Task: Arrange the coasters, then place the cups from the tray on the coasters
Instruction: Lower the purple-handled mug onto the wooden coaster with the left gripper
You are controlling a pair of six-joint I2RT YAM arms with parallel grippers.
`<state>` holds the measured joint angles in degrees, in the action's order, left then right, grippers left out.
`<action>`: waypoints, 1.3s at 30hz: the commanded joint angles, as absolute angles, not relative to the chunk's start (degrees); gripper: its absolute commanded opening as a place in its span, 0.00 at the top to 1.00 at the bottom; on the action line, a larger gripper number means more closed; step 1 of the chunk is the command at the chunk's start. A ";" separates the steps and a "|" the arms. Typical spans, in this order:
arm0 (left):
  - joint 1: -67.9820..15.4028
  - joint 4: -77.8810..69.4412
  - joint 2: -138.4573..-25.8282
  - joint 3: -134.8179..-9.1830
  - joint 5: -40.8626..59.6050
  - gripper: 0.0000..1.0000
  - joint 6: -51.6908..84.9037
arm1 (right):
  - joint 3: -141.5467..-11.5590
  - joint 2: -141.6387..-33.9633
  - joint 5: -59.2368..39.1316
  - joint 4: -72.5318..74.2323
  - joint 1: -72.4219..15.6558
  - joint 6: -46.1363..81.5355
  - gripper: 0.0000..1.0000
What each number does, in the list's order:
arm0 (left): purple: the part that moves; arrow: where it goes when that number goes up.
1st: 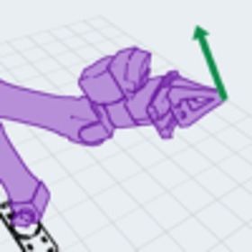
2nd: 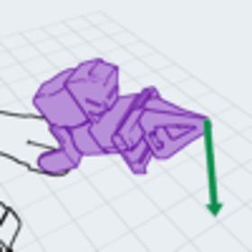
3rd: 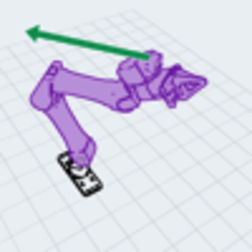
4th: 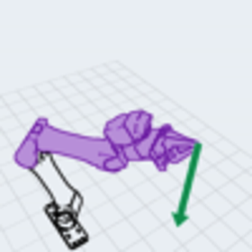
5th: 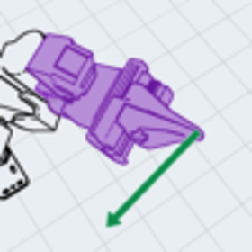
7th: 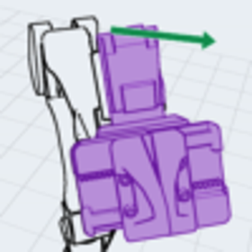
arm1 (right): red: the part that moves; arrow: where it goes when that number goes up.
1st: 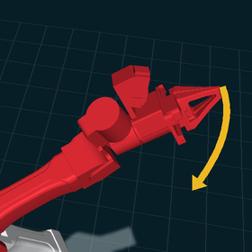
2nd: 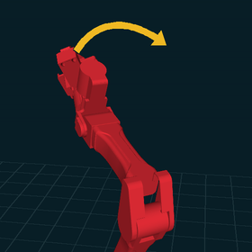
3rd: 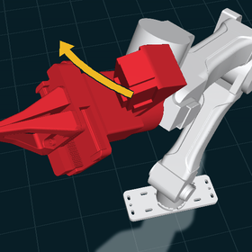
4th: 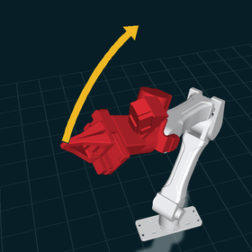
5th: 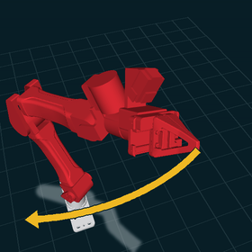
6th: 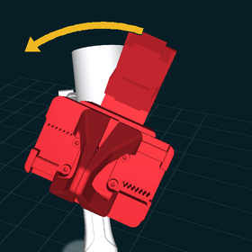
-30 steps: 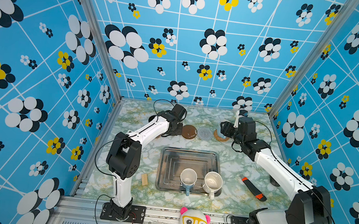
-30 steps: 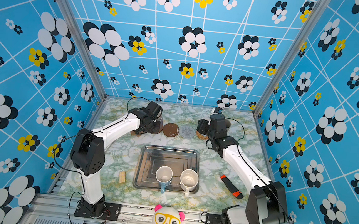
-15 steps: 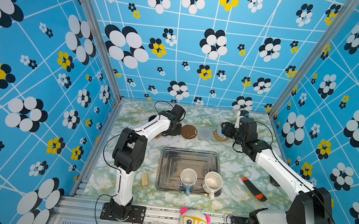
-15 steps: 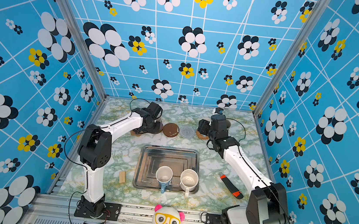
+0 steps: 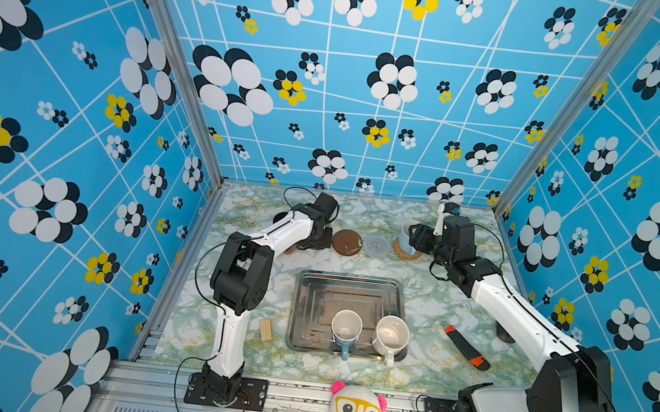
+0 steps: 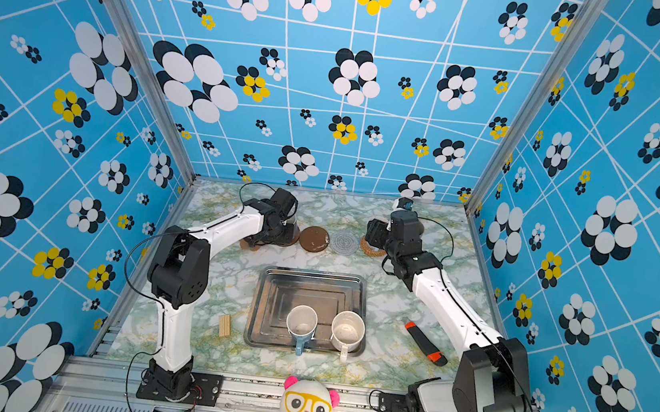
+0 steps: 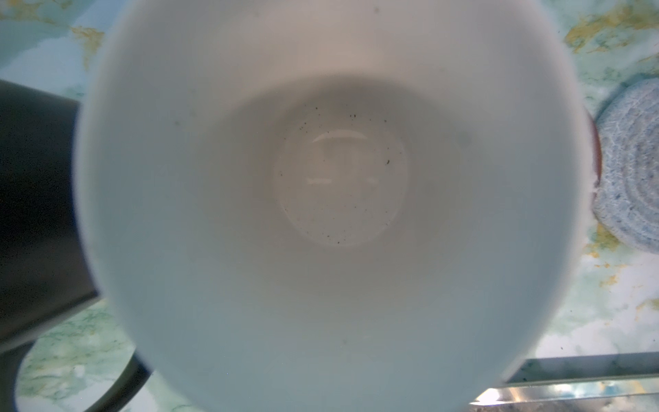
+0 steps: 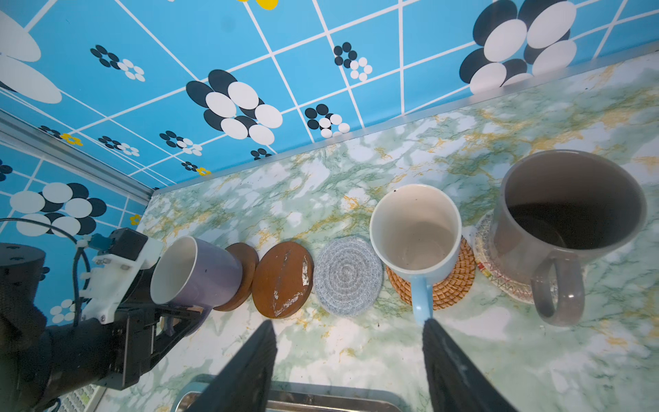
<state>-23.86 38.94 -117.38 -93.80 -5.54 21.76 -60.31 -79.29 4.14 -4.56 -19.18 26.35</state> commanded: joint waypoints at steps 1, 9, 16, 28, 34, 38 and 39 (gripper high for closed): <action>-23.43 37.18 -117.91 -96.55 -6.60 1.00 21.30 | -59.00 -77.60 3.87 -5.71 -18.72 25.75 0.33; -23.42 37.92 -118.26 -97.03 -7.54 1.00 21.36 | -58.87 -77.52 3.96 -5.80 -18.50 25.75 0.33; -23.39 38.22 -118.73 -97.25 -7.98 1.00 21.45 | -58.75 -77.48 3.84 -5.82 -18.37 25.75 0.33; -23.30 39.54 -119.64 -98.04 -8.70 1.00 21.62 | -58.78 -77.56 3.75 -5.89 -18.28 25.75 0.33; -23.29 39.54 -119.92 -98.19 -8.72 1.00 21.89 | -58.78 -77.70 3.70 -5.89 -18.19 25.81 0.32; -23.30 40.07 -120.23 -98.44 -8.71 1.00 21.83 | -58.71 -77.69 3.73 -5.89 -18.19 25.82 0.32; -23.30 40.11 -120.21 -98.46 -8.70 0.98 21.84 | -58.65 -77.70 3.77 -5.88 -18.19 25.84 0.32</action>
<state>-23.86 40.49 -119.81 -95.77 -7.07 21.80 -59.51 -78.78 4.12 -5.39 -18.59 26.35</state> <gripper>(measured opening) 0.176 0.677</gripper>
